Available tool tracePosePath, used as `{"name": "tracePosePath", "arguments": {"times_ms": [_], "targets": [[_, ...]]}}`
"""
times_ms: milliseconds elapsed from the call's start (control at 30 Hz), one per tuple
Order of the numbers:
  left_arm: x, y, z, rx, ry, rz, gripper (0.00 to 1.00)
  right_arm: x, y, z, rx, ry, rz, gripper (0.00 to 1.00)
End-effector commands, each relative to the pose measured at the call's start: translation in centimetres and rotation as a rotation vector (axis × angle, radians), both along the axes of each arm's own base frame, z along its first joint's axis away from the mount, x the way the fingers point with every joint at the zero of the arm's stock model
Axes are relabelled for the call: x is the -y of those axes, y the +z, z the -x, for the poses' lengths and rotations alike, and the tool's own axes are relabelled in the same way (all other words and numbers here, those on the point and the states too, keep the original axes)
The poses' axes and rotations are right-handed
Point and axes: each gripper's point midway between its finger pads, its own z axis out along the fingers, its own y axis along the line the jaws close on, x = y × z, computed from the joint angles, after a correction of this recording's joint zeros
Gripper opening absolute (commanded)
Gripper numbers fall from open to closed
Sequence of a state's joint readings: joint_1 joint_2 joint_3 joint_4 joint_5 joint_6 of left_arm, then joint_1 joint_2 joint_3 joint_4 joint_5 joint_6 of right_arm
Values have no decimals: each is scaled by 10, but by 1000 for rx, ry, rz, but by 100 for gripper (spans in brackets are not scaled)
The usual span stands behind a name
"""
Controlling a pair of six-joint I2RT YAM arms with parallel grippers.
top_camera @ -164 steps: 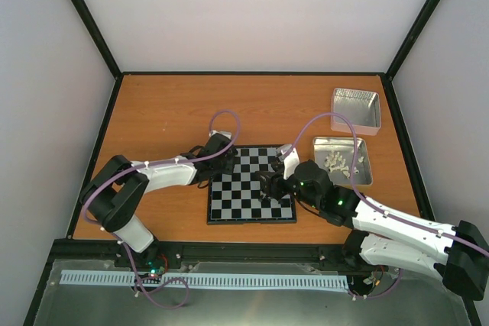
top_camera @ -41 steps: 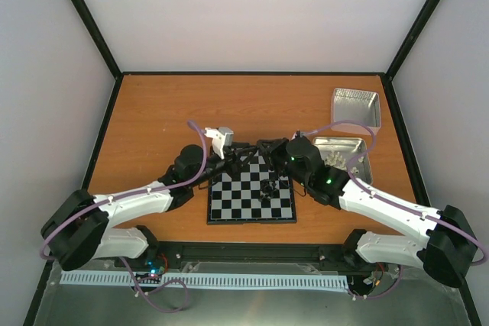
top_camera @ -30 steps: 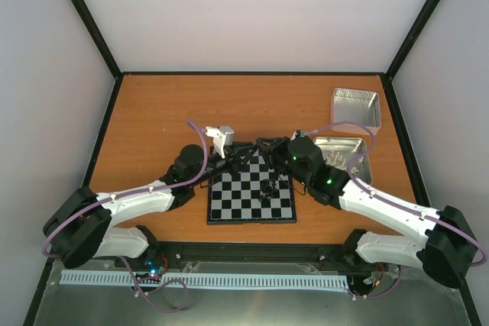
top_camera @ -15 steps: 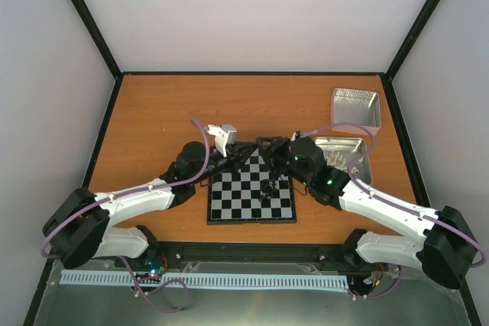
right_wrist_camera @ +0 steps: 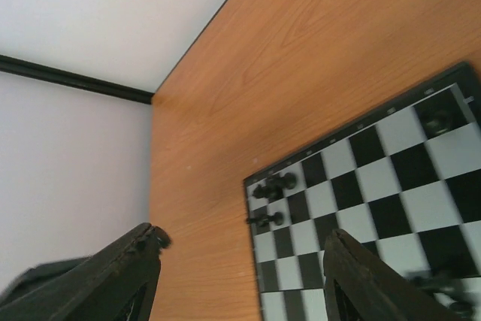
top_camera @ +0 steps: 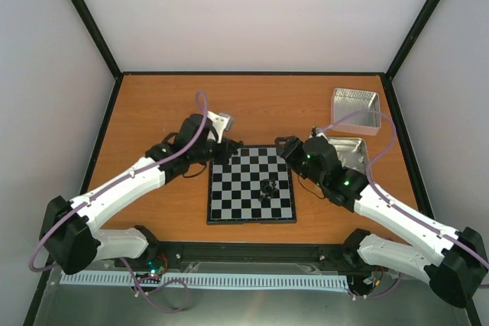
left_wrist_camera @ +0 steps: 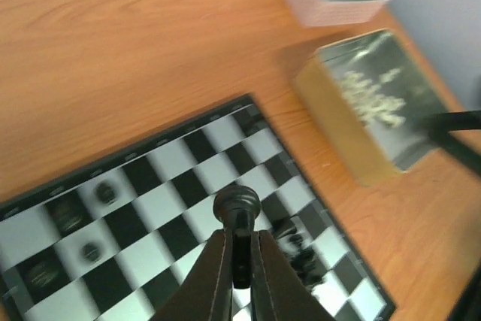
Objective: Set up the chess pieces on the board
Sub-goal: Place the chess piece on the chessboard.
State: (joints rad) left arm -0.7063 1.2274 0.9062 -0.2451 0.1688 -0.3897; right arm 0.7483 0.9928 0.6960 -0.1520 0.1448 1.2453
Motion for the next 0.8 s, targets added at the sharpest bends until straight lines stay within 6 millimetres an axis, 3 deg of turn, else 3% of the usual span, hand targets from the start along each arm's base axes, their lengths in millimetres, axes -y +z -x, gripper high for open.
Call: {"name": "tracePosePath", "arguments": {"times_ms": [0, 133, 233, 433, 667, 767], "targets": [[-54, -22, 6, -202, 81, -204, 1, 33, -9, 3, 52, -21, 246, 60], [-68, -29, -7, -262, 101, -298, 1, 44, -23, 10, 42, -19, 311, 60], [-80, -46, -23, -322, 118, -363, 1, 47, -28, 12, 43, -14, 328, 60], [-72, -72, -45, -385, 84, -440, 1, 52, -34, 12, 50, -10, 366, 60], [-22, -38, -62, -347, -33, -319, 1, 61, -35, 10, 64, -25, 425, 61], [1, -44, -65, -358, -78, -345, 1, 69, -35, 10, 73, -49, 440, 61]]}}
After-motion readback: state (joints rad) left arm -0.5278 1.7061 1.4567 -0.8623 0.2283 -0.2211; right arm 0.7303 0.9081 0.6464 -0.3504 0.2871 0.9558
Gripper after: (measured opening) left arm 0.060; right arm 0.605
